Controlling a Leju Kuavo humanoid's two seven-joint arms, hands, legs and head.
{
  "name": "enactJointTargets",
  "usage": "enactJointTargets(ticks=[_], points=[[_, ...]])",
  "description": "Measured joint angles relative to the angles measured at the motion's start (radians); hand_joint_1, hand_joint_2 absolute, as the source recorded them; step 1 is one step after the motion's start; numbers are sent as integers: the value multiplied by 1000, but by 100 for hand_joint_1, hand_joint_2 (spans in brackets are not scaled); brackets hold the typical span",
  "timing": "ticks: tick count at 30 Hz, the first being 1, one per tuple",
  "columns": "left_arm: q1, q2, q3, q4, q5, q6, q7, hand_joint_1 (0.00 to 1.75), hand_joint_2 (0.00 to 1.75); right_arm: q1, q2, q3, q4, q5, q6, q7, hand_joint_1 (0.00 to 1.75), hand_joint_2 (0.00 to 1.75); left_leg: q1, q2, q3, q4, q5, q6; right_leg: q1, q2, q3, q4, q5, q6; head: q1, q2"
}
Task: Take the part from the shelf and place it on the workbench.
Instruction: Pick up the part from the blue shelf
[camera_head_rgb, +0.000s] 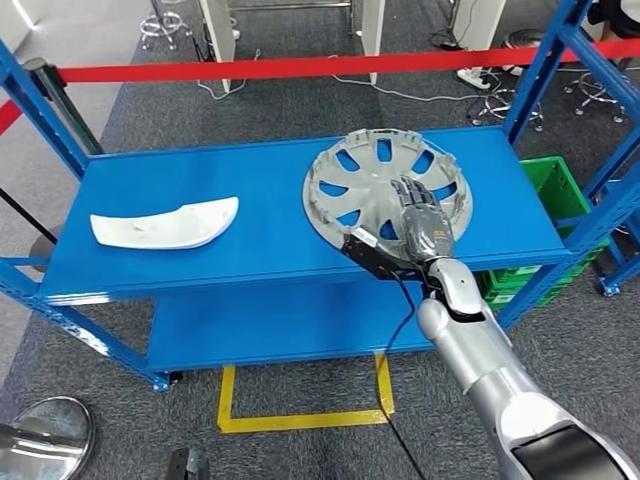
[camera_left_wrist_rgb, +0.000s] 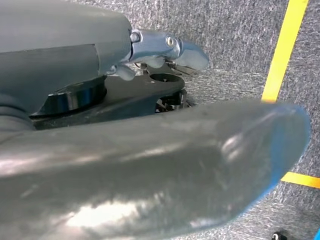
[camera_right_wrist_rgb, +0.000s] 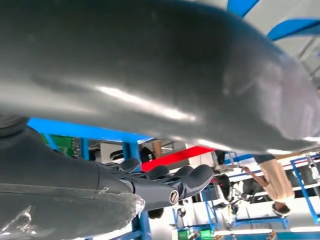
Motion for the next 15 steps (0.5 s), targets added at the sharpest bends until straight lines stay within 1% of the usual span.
enactJointTargets(ticks=[1, 2, 3, 4, 5, 6, 8, 9, 10, 11, 13, 14, 15], points=[[-1, 0, -1, 0, -2, 0, 0, 0, 0, -8, 0, -1, 6, 4, 3, 4, 0, 131, 1, 1, -24, 50, -27, -5, -1, 0, 0, 0, 0, -3, -2, 0], [-2, 0, -3, 0, -3, 1, 0, 0, 0, -15, 0, -2, 13, 8, 7, 8, 0, 175, 1, 2, -56, 117, -58, -9, -1, -1, 0, 0, 0, -6, -5, 0], [-5, 0, -4, 0, -4, 1, -1, 0, 0, -21, 0, -4, 20, 12, 13, 12, 0, 175, 1, 2, -89, 182, -82, -11, -1, -2, 0, 0, 0, -7, -6, 0], [-8, 0, -5, 0, -5, 2, -1, 0, 0, -25, 0, -5, 29, 16, 19, 17, 0, 175, 1, 2, -112, 227, -92, -11, -1, -3, 1, 0, -1, -8, -6, 0], [-10, 0, -7, 0, -6, 2, -1, 0, 0, -29, 0, -6, 38, 20, 27, 22, 0, 175, 1, 2, -118, 238, -83, -9, -1, -4, 1, 0, -1, -8, -6, 0], [-11, 0, -10, 0, -8, 2, 0, 0, 0, -34, 0, -7, 48, 23, 34, 26, 0, 175, 1, 2, -107, 213, -58, -7, -1, -4, 2, 0, -1, -8, -6, 0], [-10, 0, -16, 0, -9, 2, 4, 0, 0, -49, 0, -9, 68, 29, 45, 34, 0, 175, 1, 2, -49, 94, 10, 1, 0, -3, 3, 0, -2, -5, -7, 0], [-9, -1, -18, 0, -10, 2, 5, 0, 0, -57, 0, -10, 77, 30, 49, 36, 0, 175, 1, 2, -19, 34, 29, 5, 2, -1, 1, 2, -2, -2, -8, 0], [-8, -1, -19, 0, -10, 2, 6, 0, 0, -65, 0, -10, 86, 32, 53, 37, 0, 175, 1, 2, -1, -8, 37, 9, 4, -1, -1, 2, -2, 3, -7, 0], [-7, -1, -20, 0, -10, 2, 6, 0, 0, -71, 0, -10, 95, 34, 56, 39, 0, 175, 0, 1, 7, -27, 35, 12, 6, 0, -4, 2, -1, 9, -8, 0], [-5, -1, -21, 0, -10, 3, 8, 0, 0, -76, 0, -11, 111, 37, 66, 43, 0, 175, 1, -1, 7, -36, 33, 22, 5, -2, -8, -1, 0, 20, -8, 0], [-5, -1, -21, 0, -11, 3, 9, 0, 0, -79, 0, -11, 118, 39, 74, 45, 0, 175, 3, -1, 7, -38, 35, 27, 5, -3, -13, 6, -6, 25, -8, 0], [-4, -2, -21, 0, -11, 4, 10, 0, 0, -83, 1, -11, 126, 39, 86, 48, 0, 175, 4, -1, 7, -40, 37, 32, 5, -4, -25, 31, -23, 30, -5, 0]])
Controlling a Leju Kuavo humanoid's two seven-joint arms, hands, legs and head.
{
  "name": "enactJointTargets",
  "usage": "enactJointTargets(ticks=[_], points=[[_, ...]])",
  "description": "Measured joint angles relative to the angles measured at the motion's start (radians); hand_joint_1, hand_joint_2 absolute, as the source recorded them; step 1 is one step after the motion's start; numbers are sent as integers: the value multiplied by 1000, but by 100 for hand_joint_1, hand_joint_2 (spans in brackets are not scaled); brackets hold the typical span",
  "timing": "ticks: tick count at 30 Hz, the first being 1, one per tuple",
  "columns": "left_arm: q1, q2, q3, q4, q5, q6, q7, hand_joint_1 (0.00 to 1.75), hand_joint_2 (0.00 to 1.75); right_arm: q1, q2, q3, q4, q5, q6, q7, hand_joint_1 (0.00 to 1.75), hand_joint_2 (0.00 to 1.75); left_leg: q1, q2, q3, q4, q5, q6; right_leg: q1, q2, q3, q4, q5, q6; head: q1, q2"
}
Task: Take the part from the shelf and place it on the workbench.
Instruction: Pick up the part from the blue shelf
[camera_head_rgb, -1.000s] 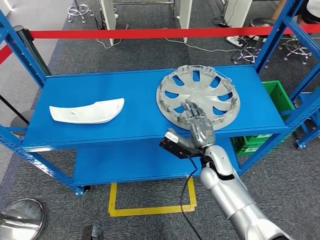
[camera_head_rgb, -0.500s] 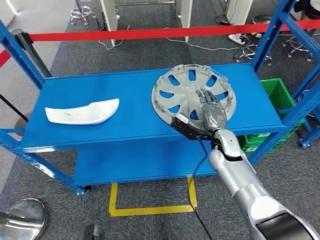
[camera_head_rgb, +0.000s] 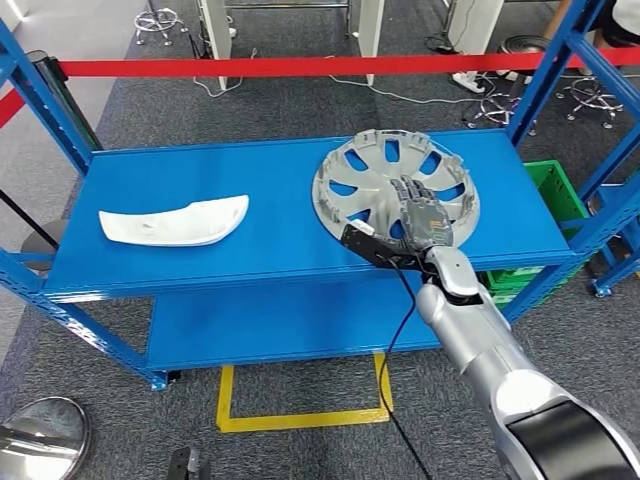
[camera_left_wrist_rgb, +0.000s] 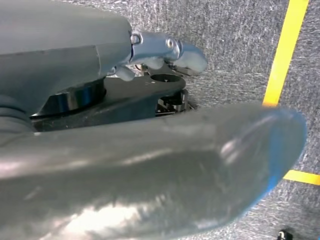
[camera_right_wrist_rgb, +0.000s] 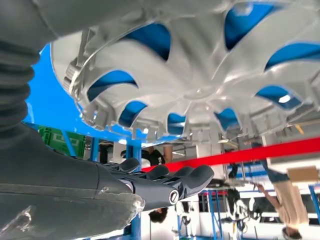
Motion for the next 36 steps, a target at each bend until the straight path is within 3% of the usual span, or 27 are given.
enactJointTargets(ticks=[3, 5, 6, 8, 10, 13, 15, 18, 20, 21, 22, 24, 25, 27, 30, 31, 34, 35, 36], points=[[0, 0, 0, 0, -2, 0, 1, 0, 0, -10, 2, 0, 27, 0, 36, 8, 0, 175, 1, 1, 1, -1, 0, 8, 0, -1, -82, 178, -84, 8, 5, 0], [0, 0, 0, 0, -3, 0, 1, 0, 0, -10, 3, 0, 43, 0, 47, 12, 0, 175, 1, 0, 2, -1, 0, 9, -1, -1, -117, 247, -94, 10, 6, 0], [0, 0, 0, 0, -4, 0, 1, 0, 0, -11, 3, 0, 50, 1, 49, 15, 0, 175, 2, -1, 3, -1, -1, 9, -1, -1, -109, 224, -72, 11, 7, 0], [0, 0, 0, 0, -5, 0, 2, 0, 0, -16, 5, 0, 58, 1, 54, 17, 0, 175, 2, -3, 8, 0, -5, 4, -4, -2, -51, 99, -5, 12, 7, 0], [-1, 0, -1, 0, -6, 0, 3, 0, 0, -25, 9, 0, 68, 1, 69, 20, 0, 175, -2, -4, 8, 3, -8, -6, -6, 0, 2, -7, 28, 7, 6, 0], [-2, 1, -1, 0, -7, 0, 7, 0, 0, -28, 15, 0, 87, -2, 97, 25, 0, 175, -5, -4, 5, 2, -6, -19, -4, 3, 12, -26, 27, -11, 5, 0], [-2, 2, -1, 0, -8, 0, 9, 0, 0, -31, 19, 0, 97, -5, 112, 29, 0, 175, -4, -2, -3, 25, -26, -28, -7, 4, 15, -28, 28, -23, 1, 0], [-6, 3, -2, 0, -10, -1, 9, 0, 0, -36, 24, 0, 117, -10, 130, 38, 0, 175, -3, 2, -83, 189, -107, -41, -9, 2, 18, -30, 28, -32, -9, 0], [-11, 3, -3, 0, -11, -1, 10, 0, 0, -34, 24, 0, 135, -12, 137, 47, 0, 175, -3, 3, -130, 278, -128, -42, -8, 0, 18, -30, 27, -33, -10, 0], [-13, 3, -3, 0, -12, -1, 10, 0, 0, -33, 24, 0, 144, -12, 140, 53, 0, 175, -3, 3, -128, 274, -112, -41, -8, 0, 19, -30, 27, -33, -10, 0], [-14, 2, -4, 0, -13, -1, 11, 0, 0, -33, 24, 0, 153, -12, 144, 59, 0, 175, -3, 3, -109, 234, -81, -38, -9, 0, 20, -30, 27, -33, -10, 0], [-12, 2, -4, 0, -16, -1, 13, 0, 0, -36, 23, 0, 169, -12, 151, 68, 0, 175, -3, 3, -45, 109, -19, -32, -6, 2, 20, -28, 26, -29, -11, 0], [-12, 2, -5, 0, -16, -1, 14, 0, 0, -38, 22, 0, 176, -12, 153, 73, 0, 175, -2, 3, -19, 57, -6, -29, -4, 4, 17, -27, 26, -25, -11, 0], [-10, 1, -5, 0, -16, -1, 16, 0, 0, -42, 19, -1, 191, -9, 161, 82, 0, 175, -3, 2, 1, 12, -7, -21, 0, 6, 13, -28, 28, -15, -11, 0], [-7, 1, -6, 0, -17, 0, 18, 0, 0, -44, 9, -2, 209, -6, 171, 93, 0, 175, 1, 2, 4, 4, -5, -4, -2, 4, 8, -18, 17, 1, -9, 0], [-7, 1, -6, 0, -17, 0, 19, 0, 0, -44, 6, -4, 215, -5, 172, 94, 0, 175, 3, 3, 6, 2, -4, 2, -2, 3, -7, 16, -4, 6, -7, 0], [-6, 1, -6, 0, -18, 0, 20, 0, 0, -41, -1, -6, 229, -3, 173, 95, 0, 175, 3, 3, 7, 2, -5, 9, -2, 0, -94, 204, -91, 13, -1, 0], [-5, 1, -6, 0, -18, 0, 21, 0, 0, -40, -2, -6, 233, -2, 173, 95, 0, 175, 3, 3, 8, 2, -5, 10, -2, 0, -113, 242, -100, 15, -1, 0], [-5, 1, -6, 0, -18, 0, 21, 0, 0, -39, -3, -6, 236, -2, 173, 95, 0, 175, 3, 3, 10, 2, -6, 9, -2, 0, -113, 243, -88, 15, 0, 0]])
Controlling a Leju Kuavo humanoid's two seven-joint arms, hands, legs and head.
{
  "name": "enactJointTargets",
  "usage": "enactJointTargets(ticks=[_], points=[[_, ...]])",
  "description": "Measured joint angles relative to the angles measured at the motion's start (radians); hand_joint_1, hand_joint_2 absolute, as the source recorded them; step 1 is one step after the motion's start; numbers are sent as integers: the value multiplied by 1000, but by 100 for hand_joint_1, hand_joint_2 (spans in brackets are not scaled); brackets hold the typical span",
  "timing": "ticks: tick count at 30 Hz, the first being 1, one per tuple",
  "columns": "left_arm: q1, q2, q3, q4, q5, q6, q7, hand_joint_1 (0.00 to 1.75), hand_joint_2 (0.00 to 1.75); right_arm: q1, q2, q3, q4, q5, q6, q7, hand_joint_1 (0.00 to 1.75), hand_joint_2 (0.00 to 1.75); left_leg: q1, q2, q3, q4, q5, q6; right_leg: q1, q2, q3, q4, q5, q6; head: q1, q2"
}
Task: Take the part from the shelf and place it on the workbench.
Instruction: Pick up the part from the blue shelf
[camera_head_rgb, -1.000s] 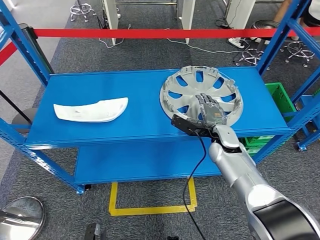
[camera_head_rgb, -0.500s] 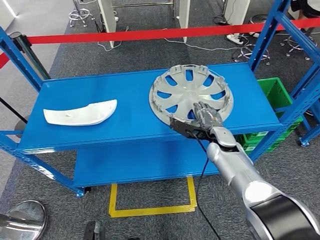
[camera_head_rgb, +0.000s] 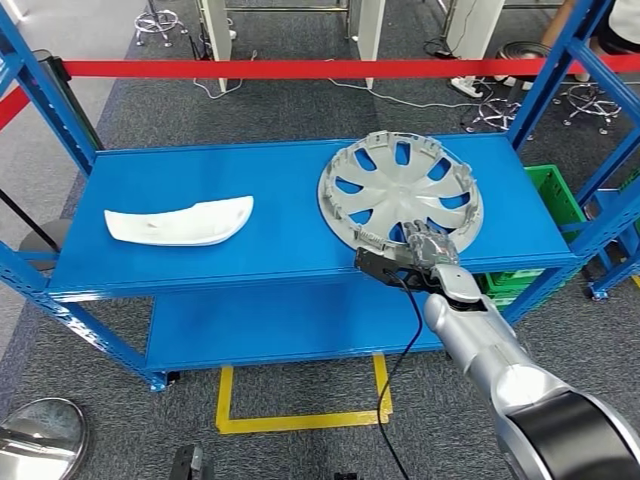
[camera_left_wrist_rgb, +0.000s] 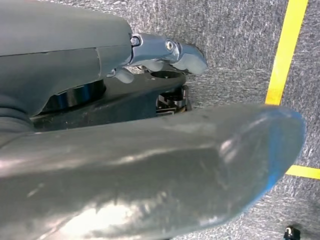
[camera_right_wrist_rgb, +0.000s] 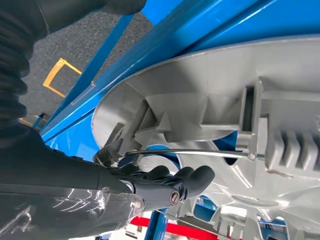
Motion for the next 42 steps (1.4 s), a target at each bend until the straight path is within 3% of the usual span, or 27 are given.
enactJointTargets(ticks=[2, 4, 5, 9, 11, 13, 14, 15, 16, 18, 20, 24, 26, 28, 29, 30, 31, 33, 35, 39, 40, 42], points=[[0, 0, 0, 0, 0, 0, 0, 0, 0, -1, -1, 0, 3, 0, 0, 0, 0, 175, 1, 0, 7, 0, -3, -3, -1, -1, 57, -111, 65, -1, 0, 0], [0, 0, 0, 0, 0, 0, 0, 0, 0, -4, 0, 0, 4, 0, 0, 0, 0, 175, -2, -1, 11, 1, -7, -12, -1, -1, 125, -238, 108, -6, 0, 0], [0, 0, 0, 0, 0, 0, 0, 0, 0, -6, 0, 0, 5, 0, 0, -1, 0, 175, -3, -2, 12, 2, -7, -16, -1, 0, 141, -268, 113, -11, 0, 0], [0, 1, 0, 0, 0, 0, 0, 0, 0, -12, 0, 0, 7, 0, -1, -2, 6, 175, -2, -2, 9, 7, -14, -38, 0, 1, 147, -280, 115, -37, -2, 0], [-1, 2, 0, 0, 0, 1, 0, 0, 0, -15, 1, 0, 7, 0, 0, -2, 79, 175, -1, -1, -23, 79, -61, -48, -5, -2, 148, -282, 118, -45, -8, 0], [-2, 2, 0, 0, 0, 1, -1, 0, 0, -15, 0, 0, 8, 0, 0, -5, 157, 175, 1, 0, -85, 209, -123, -55, -6, -6, 146, -282, 118, -47, -12, 0], [-4, 2, 0, 0, 0, 2, -2, 0, 0, -14, 0, 0, 9, 0, -1, -7, 163, 175, 1, 0, -106, 257, -138, -57, -6, -8, 146, -282, 118, -47, -12, 0], [-5, 2, -1, 0, 0, 2, -2, 0, 0, -14, 0, -1, 9, -1, -2, -10, 170, 175, 2, 0, -112, 273, -134, -59, -7, -10, 145, -282, 118, -46, -12, 0], [-6, 2, -1, 0, 0, 2, -2, 0, 0, -14, 0, -1, 9, -1, -3, -12, 174, 175, 4, 0, -99, 252, -112, -60, -9, -10, 145, -282, 119, -45, -12, 0], [-5, 2, 0, 0, 0, 2, -2, 0, 0, -15, 0, -1, 9, -1, -5, -16, 175, 175, 11, 1, -37, 136, -49, -66, -11, -7, 145, -281, 120, -36, -13, 0], [-3, 1, -1, 0, 0, 1, -2, 0, 0, -17, 0, -1, 9, 0, -5, -17, 175, 175, 16, 0, 12, 34, -23, -61, -9, 0, 139, -278, 122, -22, -15, 0], [0, 0, -1, 0, -2, 1, -2, 0, 0, -18, -2, -2, 9, 1, 0, -19, 175, 175, 14, 4, 19, 10, -25, -29, -9, 6, 128, -281, 125, 1, -10, 0], [0, 0, -2, 0, -4, 1, -2, 0, 0, -24, -3, -2, 9, -2, 10, -25, 175, 175, 14, 8, 19, 8, -21, -15, -10, 2, 96, -212, 83, 6, -6, 0], [1, 0, -5, 0, -6, 1, -2, 0, 0, -33, -3, -2, 9, -7, 25, -35, 175, 175, 11, 9, 18, 8, -20, -7, -9, -1, 36, -75, 18, 7, -1, 0], [2, 1, -7, 0, -7, 1, -2, 0, 0, -36, -3, -2, 9, -9, 31, -39, 175, 175, 9, 9, 17, 8, -19, -6, -9, -1, 11, -18, 0, 7, -1, 0], [3, 1, -9, 0, -7, 1, -2, 0, 0, -40, -3, -2, 9, -11, 37, -43, 175, 175, 8, 8, 18, 8, -19, -5, -9, -1, 1, 6, -1, 6, 0, 0], [3, 1, -11, 0, -7, 1, -2, 0, 0, -45, -3, -2, 9, -12, 41, -46, 175, 175, 7, 6, 19, 8, -20, -5, -9, -1, 9, -9, 17, 4, 0, 0], [4, 1, -14, 0, -7, 1, -2, 0, 0, -56, -3, -2, 9, -12, 46, -48, 175, 175, 7, 3, 21, 9, -21, -8, -9, -1, 71, -133, 80, 1, 1, 0], [3, 1, -17, 0, -7, 1, -2, 0, 0, -66, -3, -2, 9, -14, 50, -52, 175, 175, 4, 0, 20, 11, -23, -18, -8, -1, 127, -243, 111, -4, 1, 0], [4, 3, -17, 0, -7, 1, -2, 0, 0, -80, -2, -1, 7, -18, 57, -63, 168, 175, 4, -2, 14, 9, -20, -42, -4, 1, 137, -270, 113, -26, 0, 0], [4, 3, -18, 0, -7, 1, -3, 0, 0, -88, -1, -1, 5, -19, 60, -65, 170, 175, 4, -1, 7, 23, -31, -47, -6, 0, 138, -272, 115, -32, -3, 0], [4, 4, -18, 0, -7, 1, -5, 0, 0, -104, 0, -1, 2, -24, 69, -66, 174, 175, 4, 0, -37, 113, -82, -55, -9, -1, 139, -276, 117, -41, -8, 0]])
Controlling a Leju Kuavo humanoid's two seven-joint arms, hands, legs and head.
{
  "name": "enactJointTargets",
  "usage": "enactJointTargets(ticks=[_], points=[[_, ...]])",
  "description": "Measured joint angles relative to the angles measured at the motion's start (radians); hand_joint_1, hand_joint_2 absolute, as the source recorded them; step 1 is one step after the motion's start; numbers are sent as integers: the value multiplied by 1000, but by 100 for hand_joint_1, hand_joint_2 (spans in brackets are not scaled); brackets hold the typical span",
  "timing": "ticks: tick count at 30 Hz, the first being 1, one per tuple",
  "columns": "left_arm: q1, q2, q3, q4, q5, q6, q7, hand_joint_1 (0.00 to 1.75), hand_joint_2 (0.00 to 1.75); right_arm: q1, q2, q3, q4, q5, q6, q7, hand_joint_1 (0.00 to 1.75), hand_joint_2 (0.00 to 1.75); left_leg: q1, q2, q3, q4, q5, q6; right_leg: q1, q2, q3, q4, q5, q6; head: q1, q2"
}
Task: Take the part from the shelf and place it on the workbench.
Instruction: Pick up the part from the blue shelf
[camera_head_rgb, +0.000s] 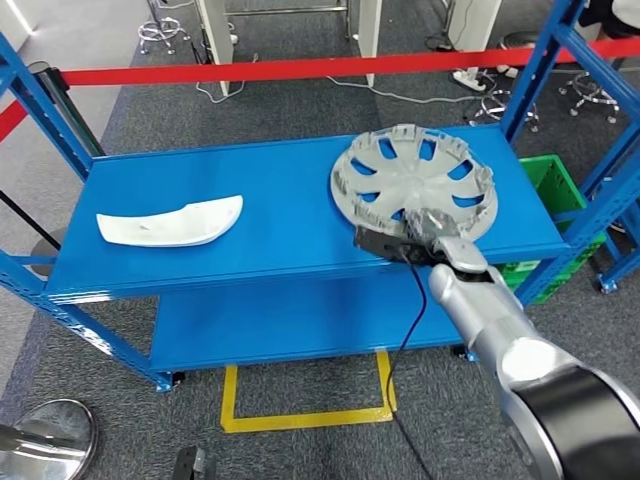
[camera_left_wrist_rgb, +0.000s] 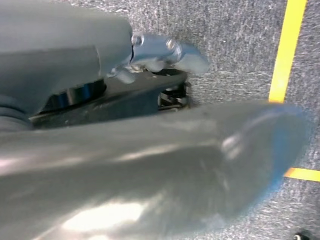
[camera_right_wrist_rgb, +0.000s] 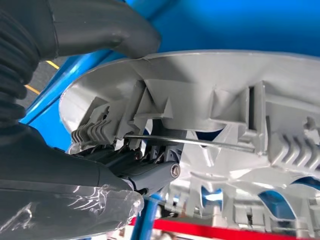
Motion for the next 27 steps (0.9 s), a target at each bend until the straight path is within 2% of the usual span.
enactJointTargets(ticks=[2, 3, 4, 5, 7, 8, 10, 12, 13, 14, 17, 18, 19, 20, 22, 23, 25, 27], points=[[-3, 0, 0, 0, 1, 0, -4, 0, 0, -9, 0, 0, -1, -4, 7, 0, 175, 175, 0, 0, -63, 125, -50, -4, 0, -2, -1, 0, 0, -4, -1, 0], [-5, 0, 0, 0, 1, 0, -6, 0, 0, -11, 0, 0, -1, -5, 10, -1, 175, 175, 0, 0, -80, 158, -52, -5, 1, -2, -1, 0, 0, -4, -2, 0], [-6, 0, 0, 0, 1, 0, -6, 0, 0, -12, 1, 0, -1, -6, 12, -3, 175, 175, 0, 0, -80, 155, -36, -4, 0, -2, 0, 0, -1, -4, -2, 0], [-7, 0, 0, 0, 1, 1, -6, 0, 0, -12, 1, 0, -2, -7, 13, -5, 175, 175, 0, 1, -63, 118, -4, -3, 0, -2, 1, 0, -1, -3, -2, 0], [-5, 0, 0, 0, 2, 2, -5, 0, 0, -12, 2, 0, -4, -8, 9, -10, 175, 175, 0, 2, -8, -2, 63, 1, 2, 0, 0, 2, -3, 3, -3, 0], [-4, -1, 0, 0, 4, 2, -4, 0, 0, -12, 2, 0, -4, -9, 4, -12, 175, 175, 0, 2, 14, -53, 77, 5, 4, 2, -3, 4, -3, 8, -3, 0], [-1, -1, 0, 0, 6, 2, -4, 0, 0, -9, 3, 0, -4, -9, -5, -14, 175, 175, -1, 1, 27, -94, 75, 18, 8, 2, -11, 3, 0, 20, -3, 0], [1, -2, 1, 0, 13, -1, -4, 0, 87, -2, 2, 1, -5, -9, -11, -16, 175, 175, -1, 0, 25, -99, 75, 32, 6, 1, -14, 1, 1, 31, -1, 0], [1, -2, 1, 0, 16, -5, -3, 0, 131, 1, 2, 1, -6, -10, -13, -17, 175, 175, 0, -1, 26, -101, 76, 38, 5, 0, -20, 12, -9, 35, 0, 0], [2, -2, 2, 0, 21, -11, -3, 0, 131, 2, 2, 1, -7, -11, -15, -18, 175, 175, 1, 0, 26, -103, 78, 43, 5, -1, -36, 44, -28, 38, 3, 0], [2, -1, 5, 0, 37, -35, 2, 0, 0, 8, 2, 1, -9, -14, -18, -23, 175, 175, -1, 0, 27, -103, 77, 52, 5, -1, -126, 229, -107, 41, 8, 0], [3, -1, 6, 0, 41, -42, 4, 0, 0, 11, 2, 1, -9, -14, -18, -24, 175, 175, -2, 0, 28, -103, 76, 53, 5, -1, -148, 271, -114, 41, 8, 0], [3, -1, 7, 0, 46, -48, 6, 0, 0, 14, 2, 2, -9, -15, -18, -25, 175, 175, -2, -1, 30, -103, 75, 54, 5, -1, -155, 277, -102, 40, 9, 0], [3, -1, 8, 0, 48, -52, 9, 0, 44, 16, 2, 3, -10, -16, -18, -26, 175, 175, -2, -2, 33, -103, 73, 53, 4, -1, -142, 245, -74, 39, 9, 0], [3, -1, 10, 0, 51, -55, 16, 0, 131, 15, 3, 4, -11, -18, -19, -28, 175, 175, -2, -3, 40, -102, 68, 47, 4, -2, -83, 118, -8, 37, 9, 0], [3, -1, 11, 0, 52, -55, 19, 0, 175, 13, 4, 5, -11, -18, -20, -30, 175, 175, -4, -3, 41, -101, 65, 43, 4, -1, -55, 62, 9, 35, 10, 0], [2, -1, 15, 0, 53, -56, 23, 0, 175, 11, 6, 7, -12, -19, -20, -33, 175, 175, -7, -3, 41, -101, 64, 32, 5, 1, -31, 15, 12, 27, 10, 0], [1, -1, 21, 0, 53, -59, 30, 0, 175, 8, 9, 10, -12, -19, -21, -35, 175, 175, -6, -3, 40, -104, 65, 23, 6, 2, -29, 11, 11, 16, 9, 0]])
